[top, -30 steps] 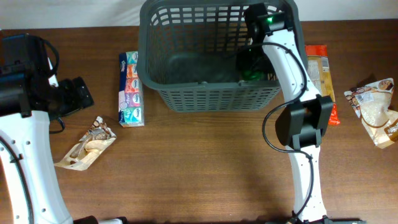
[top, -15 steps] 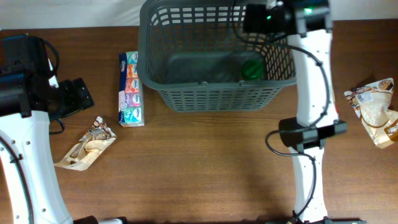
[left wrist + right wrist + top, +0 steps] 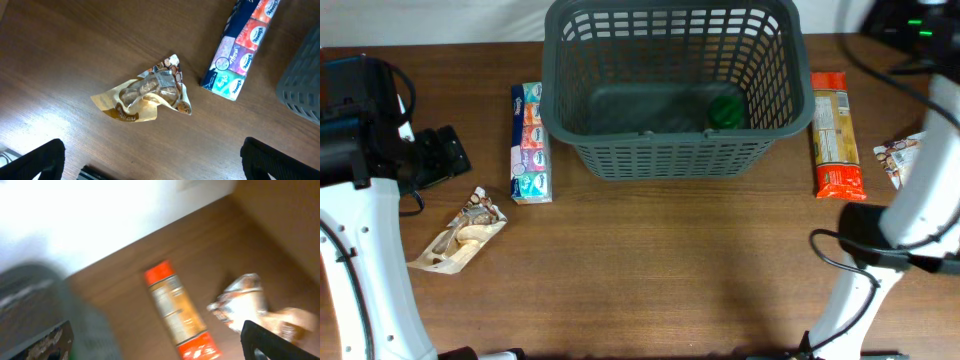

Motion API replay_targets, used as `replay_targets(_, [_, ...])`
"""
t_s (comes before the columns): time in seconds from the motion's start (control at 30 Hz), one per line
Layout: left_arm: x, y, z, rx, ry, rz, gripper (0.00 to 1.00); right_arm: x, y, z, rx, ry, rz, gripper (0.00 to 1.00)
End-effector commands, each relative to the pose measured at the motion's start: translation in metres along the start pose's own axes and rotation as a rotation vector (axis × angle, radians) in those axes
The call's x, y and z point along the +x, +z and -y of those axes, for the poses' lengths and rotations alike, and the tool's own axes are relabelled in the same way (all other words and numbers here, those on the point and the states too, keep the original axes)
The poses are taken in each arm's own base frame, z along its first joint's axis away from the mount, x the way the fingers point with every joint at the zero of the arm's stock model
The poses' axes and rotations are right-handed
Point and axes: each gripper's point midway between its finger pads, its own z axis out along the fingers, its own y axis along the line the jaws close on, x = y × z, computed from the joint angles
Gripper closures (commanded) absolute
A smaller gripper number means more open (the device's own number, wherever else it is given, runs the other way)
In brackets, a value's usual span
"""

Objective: Pack container
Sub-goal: 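Retract the right gripper to the right side over the spaghetti pack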

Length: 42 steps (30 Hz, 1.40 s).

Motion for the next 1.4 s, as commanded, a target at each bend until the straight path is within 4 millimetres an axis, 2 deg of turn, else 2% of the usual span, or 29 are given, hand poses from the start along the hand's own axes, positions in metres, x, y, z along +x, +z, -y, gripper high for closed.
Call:
replay_targets(0.0, [0.001,-0.002,-0.001,0.002,0.008,0.005,0.01,-0.019,-0.023,0.057,0.108,0.117,0.078,0.01])
replay_targets(0.1, [0.001,-0.002,-0.001,0.002,0.008,0.004,0.01,-0.023,-0.021,0.084,0.151,0.160,0.081,0.01])
replay_targets(0.27, [0.005,-0.002,-0.002,-0.001,0.010,-0.012,0.01,-0.014,0.000,0.137,0.269,0.218,0.002,0.01])
replay_targets(0.47, [0.003,-0.002,-0.002,0.000,0.010,-0.004,0.01,0.026,0.045,0.168,0.260,0.066,-0.246,0.01])
replay_targets(0.67, [-0.002,-0.002,-0.001,0.005,0.006,0.016,0.00,0.067,0.077,0.193,0.292,0.125,-0.424,0.01])
replay_targets(0.8, [-0.002,-0.002,-0.001,0.005,0.006,0.017,0.01,0.085,0.090,0.178,0.189,0.126,-0.503,0.01])
replay_targets(0.9, [-0.002,-0.002,-0.001,0.005,0.006,0.017,0.01,0.092,0.097,0.151,-0.005,-0.014,-0.536,0.01])
replay_targets(1.03, [-0.002,-0.002,-0.001,0.005,0.006,0.017,0.00,0.094,0.103,0.120,-0.182,-0.083,-0.530,0.01])
replay_targets(1.2, [-0.002,-0.002,-0.001,0.005,0.006,0.018,0.00,0.092,0.127,0.100,-0.201,-0.135,-0.490,0.01])
replay_targets(1.37, [-0.005,-0.002,0.000,0.008,0.004,0.029,0.00,0.110,0.166,0.083,-0.157,-0.216,-0.514,0.01])
